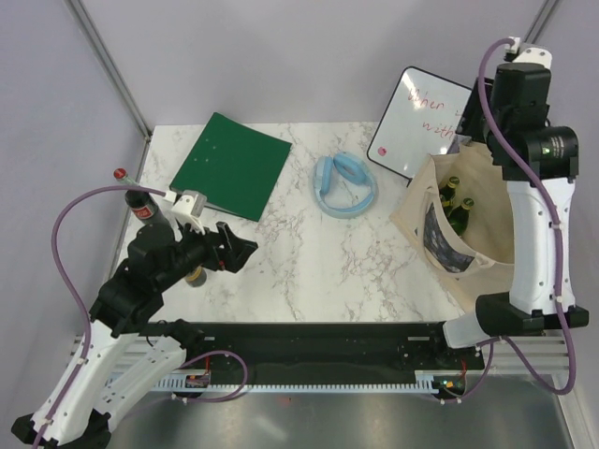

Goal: Place the beverage into the canvas bag

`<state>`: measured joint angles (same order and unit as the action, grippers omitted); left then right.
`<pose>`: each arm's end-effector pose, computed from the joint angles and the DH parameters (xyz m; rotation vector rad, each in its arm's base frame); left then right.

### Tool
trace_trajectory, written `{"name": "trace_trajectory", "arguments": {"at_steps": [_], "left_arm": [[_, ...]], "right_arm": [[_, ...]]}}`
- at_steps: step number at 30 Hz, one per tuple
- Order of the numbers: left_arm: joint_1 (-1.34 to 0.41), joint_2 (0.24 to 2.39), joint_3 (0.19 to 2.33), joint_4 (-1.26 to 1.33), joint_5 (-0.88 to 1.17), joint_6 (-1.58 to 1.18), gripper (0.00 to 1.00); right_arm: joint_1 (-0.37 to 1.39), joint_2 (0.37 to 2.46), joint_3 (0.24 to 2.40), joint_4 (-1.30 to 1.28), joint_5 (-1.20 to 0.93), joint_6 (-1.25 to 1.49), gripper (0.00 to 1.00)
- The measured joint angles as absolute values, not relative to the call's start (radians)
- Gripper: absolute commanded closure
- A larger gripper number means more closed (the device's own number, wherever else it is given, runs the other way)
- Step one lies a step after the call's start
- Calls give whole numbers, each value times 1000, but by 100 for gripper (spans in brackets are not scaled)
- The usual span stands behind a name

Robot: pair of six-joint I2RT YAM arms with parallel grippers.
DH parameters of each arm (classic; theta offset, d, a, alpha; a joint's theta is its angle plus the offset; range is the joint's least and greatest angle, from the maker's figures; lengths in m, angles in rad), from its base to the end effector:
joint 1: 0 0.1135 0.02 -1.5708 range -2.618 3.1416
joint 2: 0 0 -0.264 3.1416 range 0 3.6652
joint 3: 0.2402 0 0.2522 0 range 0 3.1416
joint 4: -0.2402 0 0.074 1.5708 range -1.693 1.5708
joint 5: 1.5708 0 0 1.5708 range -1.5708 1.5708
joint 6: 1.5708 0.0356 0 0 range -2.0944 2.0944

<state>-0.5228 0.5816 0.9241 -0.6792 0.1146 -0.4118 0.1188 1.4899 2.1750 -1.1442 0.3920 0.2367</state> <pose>0.0961 -0.0601 0.3612 0.1897 1.9662 -0.7319 0.2461 0.0157 0.5307 0.3608 1.9639 -0.1696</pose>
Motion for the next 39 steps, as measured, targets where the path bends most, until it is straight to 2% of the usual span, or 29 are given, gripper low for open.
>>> {"name": "trace_trajectory", "arguments": {"at_steps": [6, 12, 19, 28, 39], "left_arm": [[-523, 575, 909, -679, 135, -412, 0], [-523, 574, 894, -678, 162, -419, 0], [-523, 573, 892, -677, 192, -419, 0], [-523, 577, 892, -674, 194, -419, 0], [-523, 587, 892, -670, 194, -419, 0]], "right_arm": [[30, 1398, 2131, -1182, 460, 212, 100], [14, 1292, 1915, -1229, 477, 262, 100], [-42, 1288, 1739, -1253, 474, 301, 100], [-186, 1296, 1577, -1144, 432, 295, 100], [-303, 1328, 1316, -952, 265, 311, 100]]}}
